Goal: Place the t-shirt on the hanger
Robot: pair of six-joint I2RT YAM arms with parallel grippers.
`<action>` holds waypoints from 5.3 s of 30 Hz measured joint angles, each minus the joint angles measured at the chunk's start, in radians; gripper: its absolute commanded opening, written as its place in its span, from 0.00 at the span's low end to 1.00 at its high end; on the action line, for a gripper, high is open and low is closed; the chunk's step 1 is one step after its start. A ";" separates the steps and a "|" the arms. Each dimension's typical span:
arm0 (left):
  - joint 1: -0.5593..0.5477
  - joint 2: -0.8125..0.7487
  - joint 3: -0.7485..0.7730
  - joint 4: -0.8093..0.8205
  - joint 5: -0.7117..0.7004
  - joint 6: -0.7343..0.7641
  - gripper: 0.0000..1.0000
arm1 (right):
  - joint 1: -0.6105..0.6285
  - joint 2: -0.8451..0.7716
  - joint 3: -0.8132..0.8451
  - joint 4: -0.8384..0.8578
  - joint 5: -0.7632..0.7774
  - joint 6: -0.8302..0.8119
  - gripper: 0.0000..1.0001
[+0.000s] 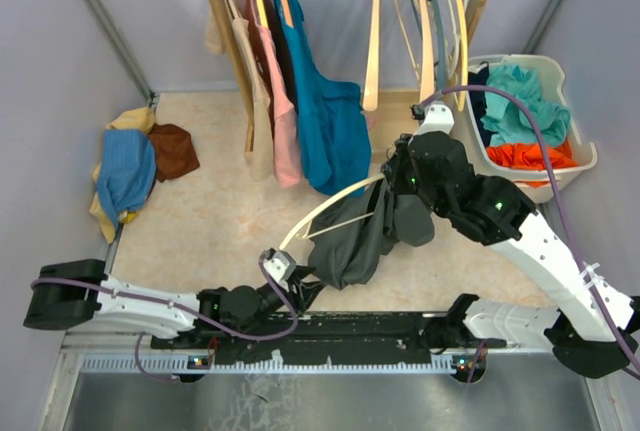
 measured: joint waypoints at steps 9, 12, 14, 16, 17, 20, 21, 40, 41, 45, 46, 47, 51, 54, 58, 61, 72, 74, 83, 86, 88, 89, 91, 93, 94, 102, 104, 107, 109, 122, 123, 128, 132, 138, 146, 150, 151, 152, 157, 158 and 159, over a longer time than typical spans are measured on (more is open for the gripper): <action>-0.027 0.158 0.029 0.137 -0.006 0.130 0.55 | 0.000 0.007 0.015 -0.019 -0.014 0.002 0.00; -0.032 0.207 0.054 0.180 -0.008 0.161 0.55 | 0.000 0.013 0.026 -0.019 -0.018 0.006 0.00; -0.032 0.241 0.068 0.211 -0.013 0.182 0.55 | 0.000 0.013 0.026 -0.019 -0.023 0.007 0.00; -0.032 0.277 0.082 0.243 -0.023 0.208 0.55 | 0.000 0.014 0.026 -0.019 -0.027 0.007 0.00; -0.032 0.292 0.090 0.254 -0.027 0.219 0.55 | 0.000 0.014 0.026 -0.019 -0.029 0.007 0.00; -0.035 0.348 0.118 0.302 -0.048 0.249 0.43 | 0.000 0.014 0.026 -0.019 -0.032 0.007 0.00; -0.037 0.366 0.126 0.320 -0.059 0.258 0.37 | 0.000 0.014 0.026 -0.019 -0.033 0.007 0.00; -0.071 0.145 0.038 0.315 -0.188 0.198 0.02 | -0.001 0.000 0.023 -0.022 -0.027 0.015 0.00; -0.074 0.102 0.034 0.271 -0.196 0.172 0.02 | -0.001 -0.004 0.022 -0.021 -0.027 0.016 0.00; -0.088 -0.063 0.008 0.112 -0.239 0.082 0.02 | -0.005 -0.026 0.003 -0.018 -0.027 0.019 0.00; -0.091 -0.096 0.005 0.072 -0.252 0.064 0.02 | -0.005 -0.031 -0.002 -0.018 -0.027 0.022 0.00; -0.092 -0.129 0.004 0.022 -0.267 0.043 0.02 | -0.005 -0.035 -0.007 -0.019 -0.027 0.023 0.00; -0.092 -0.263 0.011 -0.188 -0.311 -0.037 0.02 | -0.005 -0.054 -0.034 -0.017 -0.028 0.023 0.00; -0.092 -0.341 0.051 -0.363 -0.335 -0.096 0.02 | -0.005 -0.072 -0.058 -0.011 -0.028 0.021 0.00; -0.092 -0.393 0.174 -0.636 -0.349 -0.196 0.02 | -0.005 -0.103 -0.108 0.013 -0.023 0.011 0.00; -0.092 -0.415 0.255 -0.788 -0.352 -0.259 0.02 | -0.005 -0.118 -0.128 0.033 -0.012 0.002 0.00; -0.092 -0.515 0.373 -1.048 -0.341 -0.332 0.02 | -0.005 -0.154 -0.200 0.132 0.032 -0.028 0.00; -0.092 -0.528 0.400 -1.075 -0.335 -0.333 0.02 | -0.005 -0.158 -0.209 0.144 0.048 -0.031 0.00; -0.092 -0.550 0.504 -1.160 -0.319 -0.333 0.02 | -0.005 -0.161 -0.220 0.166 0.112 -0.028 0.00; -0.092 -0.570 0.524 -1.194 -0.317 -0.333 0.01 | -0.005 -0.161 -0.220 0.165 0.134 -0.023 0.00; -0.092 -0.583 0.530 -1.209 -0.316 -0.334 0.01 | -0.005 -0.161 -0.220 0.164 0.142 -0.019 0.00; -0.092 -0.588 0.537 -1.218 -0.315 -0.334 0.01 | -0.005 -0.161 -0.220 0.164 0.148 -0.019 0.00; -0.092 -0.597 0.554 -1.229 -0.314 -0.334 0.01 | -0.005 -0.161 -0.220 0.162 0.161 -0.019 0.00; -0.092 -0.602 0.572 -1.244 -0.313 -0.335 0.01 | -0.005 -0.161 -0.220 0.162 0.170 -0.016 0.00; -0.092 -0.603 0.578 -1.249 -0.312 -0.335 0.01 | -0.004 -0.161 -0.220 0.162 0.175 -0.014 0.00; -0.092 -0.609 0.633 -1.297 -0.310 -0.335 0.01 | -0.004 -0.159 -0.240 0.158 0.196 -0.011 0.00; -0.092 -0.614 0.642 -1.307 -0.309 -0.335 0.01 | -0.004 -0.159 -0.240 0.154 0.206 -0.008 0.00; -0.092 -0.620 0.653 -1.321 -0.308 -0.335 0.00 | -0.003 -0.159 -0.240 0.145 0.224 0.004 0.00; -0.092 -0.624 0.658 -1.331 -0.307 -0.335 0.00 | -0.003 -0.159 -0.240 0.135 0.244 0.010 0.00; -0.094 -0.638 0.687 -1.373 -0.299 -0.342 0.00 | -0.002 -0.117 -0.239 0.115 0.324 0.046 0.00; -0.094 -0.638 0.688 -1.374 -0.296 -0.342 0.00 | -0.002 -0.113 -0.238 0.115 0.328 0.049 0.00; -0.094 -0.638 0.701 -1.380 -0.286 -0.344 0.00 | -0.007 -0.101 -0.238 0.116 0.348 0.049 0.00; -0.094 -0.637 0.705 -1.381 -0.275 -0.344 0.00 | -0.029 -0.098 -0.237 0.120 0.355 0.048 0.00; -0.094 -0.605 0.740 -1.382 -0.254 -0.344 0.00 | -0.059 -0.086 -0.223 0.145 0.355 0.047 0.00; -0.094 -0.594 0.753 -1.382 -0.230 -0.334 0.00 | -0.064 -0.045 -0.204 0.177 0.373 0.028 0.00; -0.094 -0.582 0.776 -1.382 -0.220 -0.319 0.00 | -0.066 -0.021 -0.205 0.189 0.403 0.008 0.00; -0.094 -0.579 0.784 -1.382 -0.217 -0.315 0.00 | -0.068 -0.018 -0.205 0.192 0.409 0.003 0.00; -0.094 -0.578 0.790 -1.382 -0.217 -0.312 0.01 | -0.070 -0.015 -0.205 0.195 0.414 -0.001 0.00; -0.094 -0.561 0.819 -1.381 -0.210 -0.296 0.01 | -0.090 -0.008 -0.206 0.220 0.416 -0.020 0.00; -0.094 -0.557 0.820 -1.381 -0.208 -0.295 0.01 | -0.096 -0.006 -0.206 0.225 0.416 -0.024 0.00; -0.094 -0.554 0.820 -1.381 -0.206 -0.295 0.01 | -0.105 -0.002 -0.206 0.230 0.414 -0.028 0.00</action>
